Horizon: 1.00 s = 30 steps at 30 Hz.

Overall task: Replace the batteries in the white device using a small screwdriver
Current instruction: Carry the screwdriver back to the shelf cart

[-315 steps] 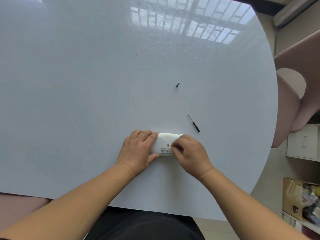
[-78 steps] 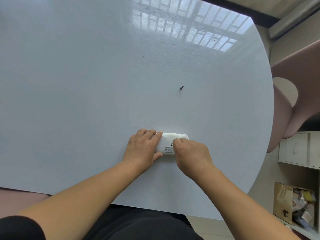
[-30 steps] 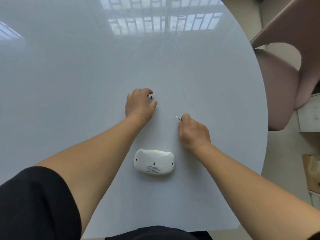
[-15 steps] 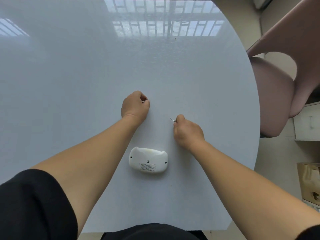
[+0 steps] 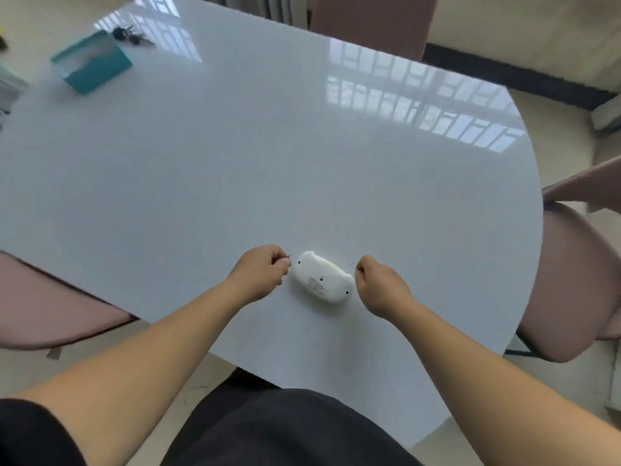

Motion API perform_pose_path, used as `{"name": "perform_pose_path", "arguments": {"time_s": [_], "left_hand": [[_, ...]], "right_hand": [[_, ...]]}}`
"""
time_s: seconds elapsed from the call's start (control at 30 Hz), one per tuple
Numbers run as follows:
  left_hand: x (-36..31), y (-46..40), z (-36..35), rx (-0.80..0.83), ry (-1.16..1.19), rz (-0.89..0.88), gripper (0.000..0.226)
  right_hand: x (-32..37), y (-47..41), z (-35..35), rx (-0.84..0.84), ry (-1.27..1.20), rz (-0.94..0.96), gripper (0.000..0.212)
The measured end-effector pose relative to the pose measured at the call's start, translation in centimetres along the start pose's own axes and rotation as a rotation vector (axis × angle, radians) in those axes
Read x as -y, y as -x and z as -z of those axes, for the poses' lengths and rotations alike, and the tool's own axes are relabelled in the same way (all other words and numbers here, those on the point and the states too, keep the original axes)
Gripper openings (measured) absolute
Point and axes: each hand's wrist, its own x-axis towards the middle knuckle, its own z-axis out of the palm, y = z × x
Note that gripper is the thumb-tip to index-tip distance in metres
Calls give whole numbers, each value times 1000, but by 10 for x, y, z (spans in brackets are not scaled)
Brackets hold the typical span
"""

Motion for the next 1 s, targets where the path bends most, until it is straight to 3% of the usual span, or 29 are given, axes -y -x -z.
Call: {"name": "perform_pose_path", "arguments": {"time_s": [0.4, 0.53, 1.0], "left_hand": [[180, 149, -2, -35, 214, 398, 21], [243, 188, -13, 27, 226, 509, 22], [451, 381, -14, -183, 518, 716, 23]], "right_hand": [[72, 9, -30, 46, 267, 182, 15], [120, 28, -61, -53, 426, 308, 22], [319, 146, -281, 377, 677, 692, 16]]}}
